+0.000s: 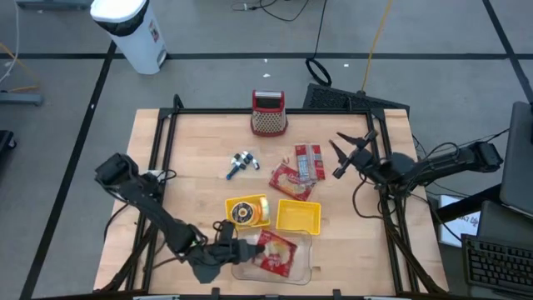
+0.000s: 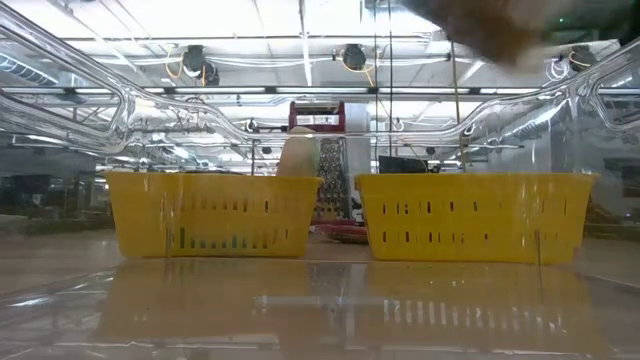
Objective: Pick & Place Food Item
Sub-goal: Put the right red popcorn bag into the transparent bin
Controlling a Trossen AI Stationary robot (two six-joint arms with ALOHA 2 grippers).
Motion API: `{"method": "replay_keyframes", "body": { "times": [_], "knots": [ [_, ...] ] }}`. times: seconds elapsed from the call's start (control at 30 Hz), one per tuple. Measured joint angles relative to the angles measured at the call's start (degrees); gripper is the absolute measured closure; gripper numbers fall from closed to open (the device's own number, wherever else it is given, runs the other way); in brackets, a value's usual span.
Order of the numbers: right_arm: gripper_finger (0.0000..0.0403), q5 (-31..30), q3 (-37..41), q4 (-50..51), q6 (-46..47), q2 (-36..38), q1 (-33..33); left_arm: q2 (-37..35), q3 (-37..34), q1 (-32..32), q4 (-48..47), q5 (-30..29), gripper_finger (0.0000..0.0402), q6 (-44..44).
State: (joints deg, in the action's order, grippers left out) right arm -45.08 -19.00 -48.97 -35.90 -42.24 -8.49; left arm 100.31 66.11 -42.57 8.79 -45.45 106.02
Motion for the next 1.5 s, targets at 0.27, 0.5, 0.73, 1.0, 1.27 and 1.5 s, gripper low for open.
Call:
{"method": "replay_keyframes", "body": {
  "times": [0.27,0.5,0.73,1.0,1.27,1.5],
  "knots": [
    [0.0266,0.09,0.00,-1.80,-1.92,-0.02,0.00,2.73,0.02,1.74,0.82,7.12,0.0398,3.45],
    [0.0267,0.11,0.00,-1.58,-1.06,-0.02,-0.29,2.75,0.04,3.04,0.38,8.00,0.0325,-3.98],
    [0.0268,0.11,0.00,-1.61,-1.13,-0.02,-1.32,2.75,0.04,3.91,0.28,8.29,0.0233,-8.13],
    [0.0268,0.11,0.00,-1.60,-1.40,-0.02,-1.38,2.73,0.11,6.47,-2.13,17.14,0.0183,-15.01],
    [0.0267,0.11,0.00,-1.43,-1.27,-0.02,-1.38,2.74,0.11,8.78,-4.51,19.43,0.0192,-18.47],
    [0.0266,0.12,0.00,-1.36,-1.26,-0.02,-1.38,2.75,0.09,10.08,-3.81,17.66,0.0209,-23.87]
  ]
}}
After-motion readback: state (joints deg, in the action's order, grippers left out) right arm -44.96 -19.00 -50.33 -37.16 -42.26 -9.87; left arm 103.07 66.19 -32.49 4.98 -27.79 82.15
